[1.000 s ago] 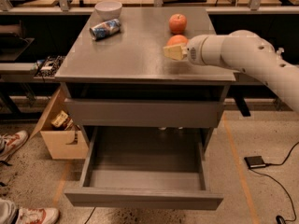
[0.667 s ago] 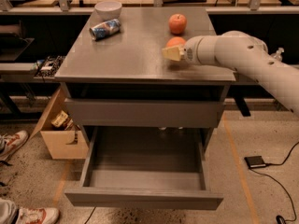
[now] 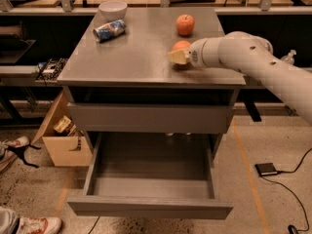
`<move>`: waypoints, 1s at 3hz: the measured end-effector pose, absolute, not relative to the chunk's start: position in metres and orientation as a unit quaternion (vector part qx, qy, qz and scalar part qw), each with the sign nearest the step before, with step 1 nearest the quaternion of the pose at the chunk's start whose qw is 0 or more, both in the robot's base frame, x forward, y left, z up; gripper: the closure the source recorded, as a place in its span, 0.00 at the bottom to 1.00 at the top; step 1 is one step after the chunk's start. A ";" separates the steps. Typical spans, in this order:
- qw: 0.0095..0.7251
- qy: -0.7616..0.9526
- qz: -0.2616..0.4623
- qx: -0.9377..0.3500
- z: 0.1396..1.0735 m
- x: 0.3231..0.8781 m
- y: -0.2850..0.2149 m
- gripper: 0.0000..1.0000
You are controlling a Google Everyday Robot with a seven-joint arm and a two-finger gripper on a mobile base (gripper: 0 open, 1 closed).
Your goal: Pick orange from middle drawer and place on counter
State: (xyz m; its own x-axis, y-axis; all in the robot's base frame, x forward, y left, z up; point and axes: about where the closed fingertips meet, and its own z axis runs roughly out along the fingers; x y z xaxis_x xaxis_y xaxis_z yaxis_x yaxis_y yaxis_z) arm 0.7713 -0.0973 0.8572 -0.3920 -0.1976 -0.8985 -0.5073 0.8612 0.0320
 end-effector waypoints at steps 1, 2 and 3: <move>0.507 0.820 0.153 -0.216 0.856 0.771 -0.095 0.60; 0.506 0.820 0.155 -0.217 0.855 0.772 -0.093 0.37; 0.506 0.820 0.159 -0.217 0.855 0.772 -0.091 0.14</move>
Offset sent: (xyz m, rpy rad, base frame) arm 0.0001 0.0020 -0.0013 0.0003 0.0018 0.0028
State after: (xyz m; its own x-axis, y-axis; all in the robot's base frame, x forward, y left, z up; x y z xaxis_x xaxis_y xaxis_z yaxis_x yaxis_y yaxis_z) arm 0.7717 -0.0912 0.8546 -0.3937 -0.1950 -0.8983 -0.5160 0.8557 0.0403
